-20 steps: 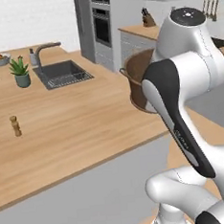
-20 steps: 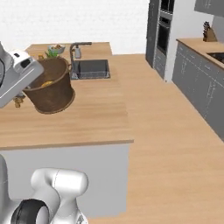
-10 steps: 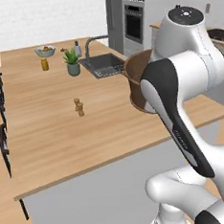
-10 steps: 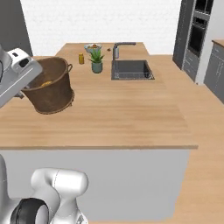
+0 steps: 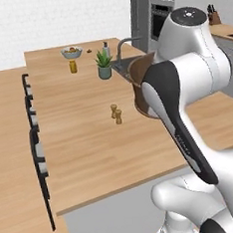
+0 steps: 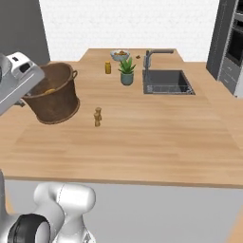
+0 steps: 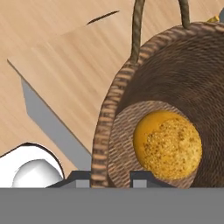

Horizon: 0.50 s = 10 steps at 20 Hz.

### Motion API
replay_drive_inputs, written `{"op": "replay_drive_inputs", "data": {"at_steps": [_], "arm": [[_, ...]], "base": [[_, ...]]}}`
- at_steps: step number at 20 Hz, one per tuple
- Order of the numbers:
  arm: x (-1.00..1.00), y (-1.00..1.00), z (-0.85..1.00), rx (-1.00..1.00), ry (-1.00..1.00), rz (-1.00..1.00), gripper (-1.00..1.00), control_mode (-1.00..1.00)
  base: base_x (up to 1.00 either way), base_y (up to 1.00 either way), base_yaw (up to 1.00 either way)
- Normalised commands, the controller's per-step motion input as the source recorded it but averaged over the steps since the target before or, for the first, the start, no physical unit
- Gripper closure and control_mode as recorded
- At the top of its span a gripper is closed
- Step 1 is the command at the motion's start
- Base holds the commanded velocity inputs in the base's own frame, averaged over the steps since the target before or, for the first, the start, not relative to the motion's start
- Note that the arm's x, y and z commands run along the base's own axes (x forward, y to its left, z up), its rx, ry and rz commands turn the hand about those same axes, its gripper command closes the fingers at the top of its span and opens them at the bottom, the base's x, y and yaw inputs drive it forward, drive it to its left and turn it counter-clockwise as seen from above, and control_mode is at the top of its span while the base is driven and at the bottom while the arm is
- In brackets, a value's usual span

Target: Open the cabinet, pick up the bread from the cabinet and place it in the basket. Then move the basket to the dining counter.

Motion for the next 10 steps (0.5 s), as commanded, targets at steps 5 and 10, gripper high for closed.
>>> {"op": "replay_drive_inputs", "data": {"at_steps": [5, 10], "arm": [[-0.05, 0.01, -0.1, 0.03, 0.0, 0.07, 1.0, -1.0], [0.5, 0.0, -0.66, 0.03, 0.06, 0.1, 1.0, -1.0]], "base": [[-0.11, 0.15, 0.09], [0.0, 0.0, 0.0]]}}
